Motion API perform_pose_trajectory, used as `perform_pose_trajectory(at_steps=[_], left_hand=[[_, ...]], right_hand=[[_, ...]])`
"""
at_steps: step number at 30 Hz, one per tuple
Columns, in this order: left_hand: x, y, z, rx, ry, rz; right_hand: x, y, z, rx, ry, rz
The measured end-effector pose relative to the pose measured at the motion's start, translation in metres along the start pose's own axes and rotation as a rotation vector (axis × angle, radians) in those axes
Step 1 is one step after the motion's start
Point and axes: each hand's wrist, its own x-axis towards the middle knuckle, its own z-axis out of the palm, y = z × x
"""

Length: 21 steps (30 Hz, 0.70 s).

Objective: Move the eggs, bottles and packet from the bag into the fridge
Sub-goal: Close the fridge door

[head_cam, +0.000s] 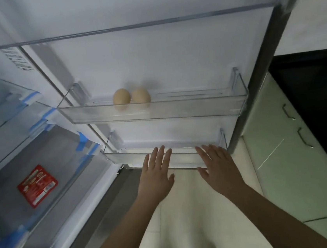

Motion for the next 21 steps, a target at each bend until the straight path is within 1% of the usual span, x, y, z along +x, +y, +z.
perform_pose_trajectory(at_steps=[5,12,14,17,21], left_hand=[[-0.003,0.006,0.001,0.025,-0.037,-0.028],[-0.016,0.003,-0.003,0.021,-0.091,-0.008],[-0.023,-0.006,-0.007,0.029,-0.119,0.024],[-0.033,-0.027,-0.017,0.037,-0.155,0.119],[-0.050,-0.041,-0.017,0.064,-0.113,0.160]], right_hand=[[-0.004,-0.008,0.004,-0.001,0.026,0.030],[-0.023,-0.019,0.003,0.003,0.029,0.023],[-0.031,-0.028,0.003,-0.010,0.021,0.037],[-0.044,-0.046,0.005,-0.012,0.027,0.076],[-0.063,-0.076,0.009,-0.031,0.025,0.126]])
